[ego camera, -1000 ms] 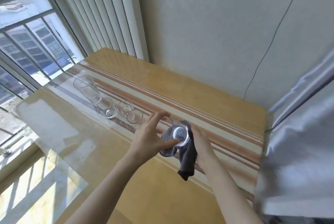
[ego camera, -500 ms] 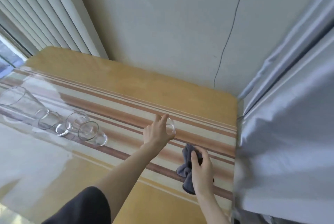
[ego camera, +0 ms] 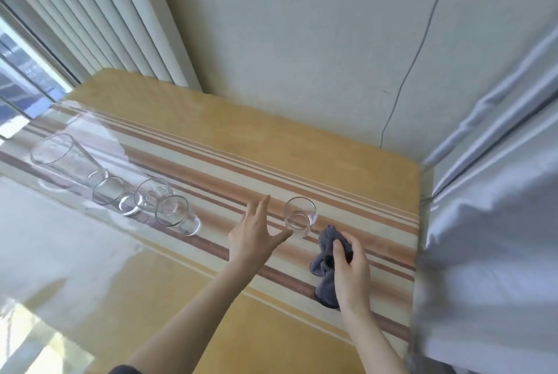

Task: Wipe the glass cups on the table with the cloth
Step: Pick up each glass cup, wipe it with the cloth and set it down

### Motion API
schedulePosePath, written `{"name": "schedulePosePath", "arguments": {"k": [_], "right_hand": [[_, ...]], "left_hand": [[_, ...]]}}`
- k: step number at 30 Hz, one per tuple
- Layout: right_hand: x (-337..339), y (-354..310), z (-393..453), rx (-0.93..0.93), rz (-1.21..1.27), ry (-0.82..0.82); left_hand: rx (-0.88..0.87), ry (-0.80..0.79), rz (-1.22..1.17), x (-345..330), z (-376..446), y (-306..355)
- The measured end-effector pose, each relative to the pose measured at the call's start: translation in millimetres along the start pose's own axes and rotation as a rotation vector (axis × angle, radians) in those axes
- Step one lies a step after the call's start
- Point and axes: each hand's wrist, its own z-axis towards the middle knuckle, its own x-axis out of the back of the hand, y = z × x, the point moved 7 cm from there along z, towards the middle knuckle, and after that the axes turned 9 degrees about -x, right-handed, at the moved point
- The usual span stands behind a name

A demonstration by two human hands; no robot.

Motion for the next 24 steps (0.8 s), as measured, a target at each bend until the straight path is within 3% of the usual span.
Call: {"name": "schedulePosePath", "arguments": {"k": [5, 8, 14, 21, 24], "right_hand": [[-35.1, -16.9, -12.9, 0.036, 0.011, -0.054], [-66.0, -22.1, -25.4, 0.058, 0.015, -0.114], [-107.9, -26.3, -46.6, 0.085, -0.013, -0.222], [-113.2, -18.1, -48.5, 0.08, -0.077, -0.283], [-109.8, -24.4, -50.2, 0.088, -0.058, -0.276]], "left_hand": [[0.265, 0.257, -0.149, 36.6, -82.2, -95.2], [0.362, 0.382, -0.191, 59.7, -87.9, -139.8], [0.423, 0.346, -0.295, 62.6, -41.3, -165.4], [0.447, 0.428, -0.318, 60.4, -27.6, -176.0], [0.432, 0.489, -0.481, 69.3, -37.3, -177.3]]}}
